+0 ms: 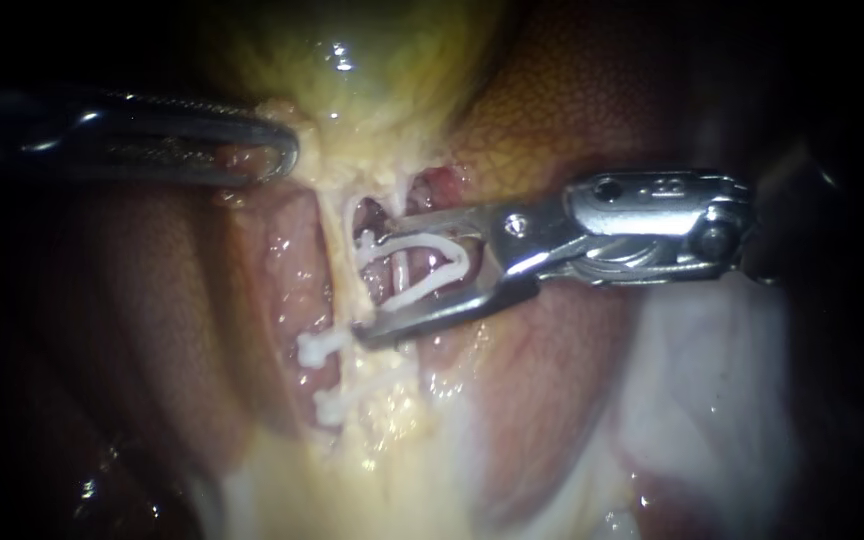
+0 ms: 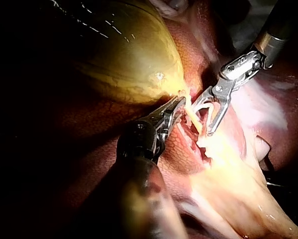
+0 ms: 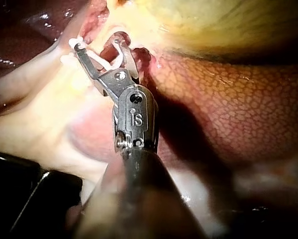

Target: Clipping third clip left tube

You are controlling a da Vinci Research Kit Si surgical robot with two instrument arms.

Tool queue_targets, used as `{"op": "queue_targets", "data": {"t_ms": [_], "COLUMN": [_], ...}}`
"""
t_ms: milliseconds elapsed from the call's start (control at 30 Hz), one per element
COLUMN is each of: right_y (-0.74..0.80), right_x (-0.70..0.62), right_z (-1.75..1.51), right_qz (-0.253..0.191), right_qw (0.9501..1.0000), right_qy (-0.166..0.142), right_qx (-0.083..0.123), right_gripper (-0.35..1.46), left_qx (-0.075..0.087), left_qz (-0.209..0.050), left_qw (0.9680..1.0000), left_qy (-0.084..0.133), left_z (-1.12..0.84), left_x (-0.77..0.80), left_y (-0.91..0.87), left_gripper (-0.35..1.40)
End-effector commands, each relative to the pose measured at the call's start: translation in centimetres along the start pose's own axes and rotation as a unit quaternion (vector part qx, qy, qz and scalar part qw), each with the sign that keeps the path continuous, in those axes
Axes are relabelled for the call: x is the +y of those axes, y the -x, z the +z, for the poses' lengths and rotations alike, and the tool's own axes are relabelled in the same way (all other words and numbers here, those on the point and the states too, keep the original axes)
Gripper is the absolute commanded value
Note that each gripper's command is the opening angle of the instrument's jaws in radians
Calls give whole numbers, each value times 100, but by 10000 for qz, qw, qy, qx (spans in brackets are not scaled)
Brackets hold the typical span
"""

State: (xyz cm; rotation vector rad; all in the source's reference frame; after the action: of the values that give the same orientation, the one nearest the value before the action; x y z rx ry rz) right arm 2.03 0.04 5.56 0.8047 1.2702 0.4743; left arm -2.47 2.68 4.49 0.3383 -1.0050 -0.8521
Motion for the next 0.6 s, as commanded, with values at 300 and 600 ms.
{"op": "queue_targets", "data": {"t_ms": [300, 600], "right_y": [-5, -12], "right_x": [6, 2], "right_z": [17, 20], "right_qz": [491, 636], "right_qw": [9952, 9860], "right_qy": [-645, -1244], "right_qx": [545, 914], "right_gripper": [51, 47], "left_qx": [0, 0], "left_qz": [-1, -1], "left_qw": [10000, 10000], "left_qy": [2, 3], "left_z": [1, 1], "left_x": [0, 0], "left_y": [0, 0], "left_gripper": [-35, -35]}}
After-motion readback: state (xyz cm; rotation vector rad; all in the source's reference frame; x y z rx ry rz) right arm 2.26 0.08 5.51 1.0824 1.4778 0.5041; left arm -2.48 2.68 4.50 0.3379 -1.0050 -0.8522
